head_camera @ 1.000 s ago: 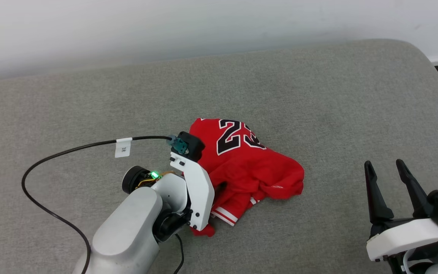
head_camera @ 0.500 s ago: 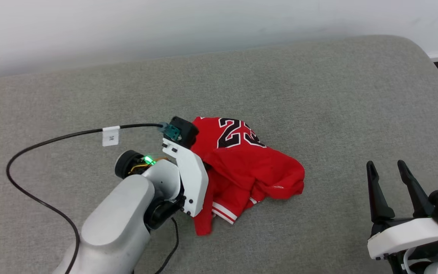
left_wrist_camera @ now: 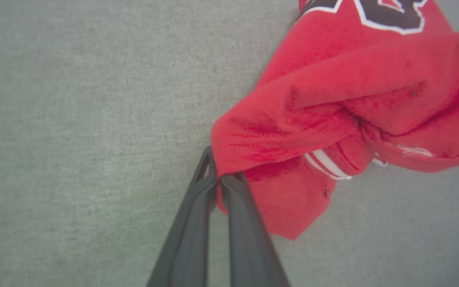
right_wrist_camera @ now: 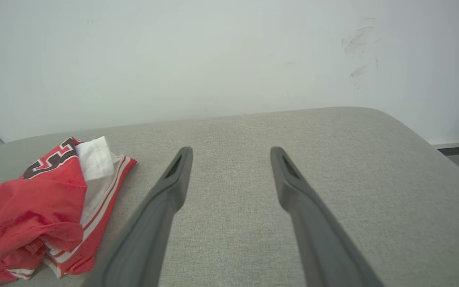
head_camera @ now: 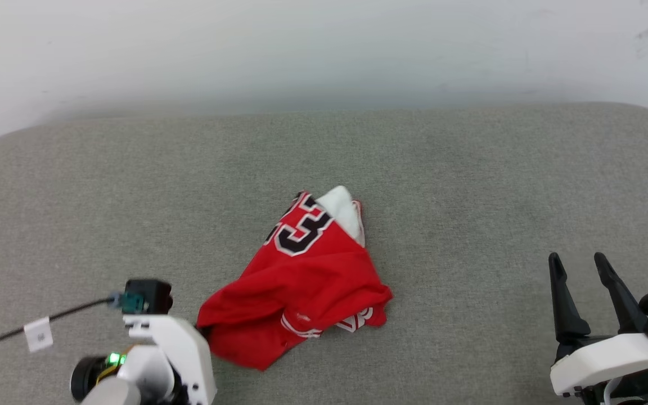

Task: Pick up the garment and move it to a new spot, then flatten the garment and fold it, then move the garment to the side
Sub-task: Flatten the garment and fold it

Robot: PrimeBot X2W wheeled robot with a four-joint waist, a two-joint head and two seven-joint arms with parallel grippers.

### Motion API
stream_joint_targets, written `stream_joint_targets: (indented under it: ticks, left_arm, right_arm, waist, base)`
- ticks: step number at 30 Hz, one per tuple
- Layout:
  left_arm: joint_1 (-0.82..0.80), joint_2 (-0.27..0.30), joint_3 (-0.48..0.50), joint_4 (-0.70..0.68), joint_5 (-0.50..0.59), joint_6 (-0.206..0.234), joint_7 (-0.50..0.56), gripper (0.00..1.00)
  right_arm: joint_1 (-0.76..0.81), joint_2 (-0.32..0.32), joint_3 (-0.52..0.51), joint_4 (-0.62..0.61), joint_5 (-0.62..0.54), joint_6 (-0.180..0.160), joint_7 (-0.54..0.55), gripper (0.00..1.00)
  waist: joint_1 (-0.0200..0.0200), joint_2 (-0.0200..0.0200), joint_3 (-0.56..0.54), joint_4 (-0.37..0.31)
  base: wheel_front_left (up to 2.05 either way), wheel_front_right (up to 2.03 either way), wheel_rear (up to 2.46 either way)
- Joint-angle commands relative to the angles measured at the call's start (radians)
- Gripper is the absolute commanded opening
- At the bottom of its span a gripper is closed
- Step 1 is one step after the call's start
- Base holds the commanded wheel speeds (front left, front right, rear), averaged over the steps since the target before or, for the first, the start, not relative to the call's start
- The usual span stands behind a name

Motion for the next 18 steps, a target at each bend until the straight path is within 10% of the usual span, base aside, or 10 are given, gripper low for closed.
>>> stream_joint_targets:
  ticks: [1, 6, 7, 8, 18]
  left_arm:
    - [0.020, 0.002, 0.004, -0.005, -0.004, 0.006, -0.005, 0.00]
    - [0.192, -0.006, 0.030, -0.015, -0.074, 0.040, -0.010, 0.10]
    - [0.210, -0.011, 0.030, -0.014, -0.082, 0.041, -0.015, 0.82]
    - [0.227, -0.018, 0.029, -0.016, -0.086, 0.042, -0.023, 1.00]
    - [0.193, -0.053, 0.041, -0.096, 0.034, 0.060, -0.285, 1.00]
  right_arm:
    - [0.008, 0.000, -0.002, -0.007, -0.006, 0.000, 0.000, 1.00]
    - [0.016, 0.000, 0.007, -0.017, -0.011, 0.000, 0.014, 1.00]
    - [0.017, 0.000, 0.008, -0.020, -0.011, 0.000, 0.016, 1.00]
    - [0.019, 0.000, 0.008, -0.024, -0.014, 0.000, 0.018, 1.00]
    - [0.051, 0.000, 0.014, -0.046, -0.025, 0.000, 0.051, 1.00]
  waist:
    - [0.0000, 0.0000, -0.008, 0.011]
    - [0.0000, 0.0000, -0.022, 0.020]
    - [0.0000, 0.0000, -0.024, 0.022]
    - [0.0000, 0.0000, -0.027, 0.023]
    - [0.0000, 0.0000, -0.080, 0.020]
  base:
    - [0.00, 0.00, 0.00]
    - [0.00, 0.00, 0.00]
    - [0.00, 0.00, 0.00]
    - [0.00, 0.00, 0.00]
    - [0.00, 0.00, 0.00]
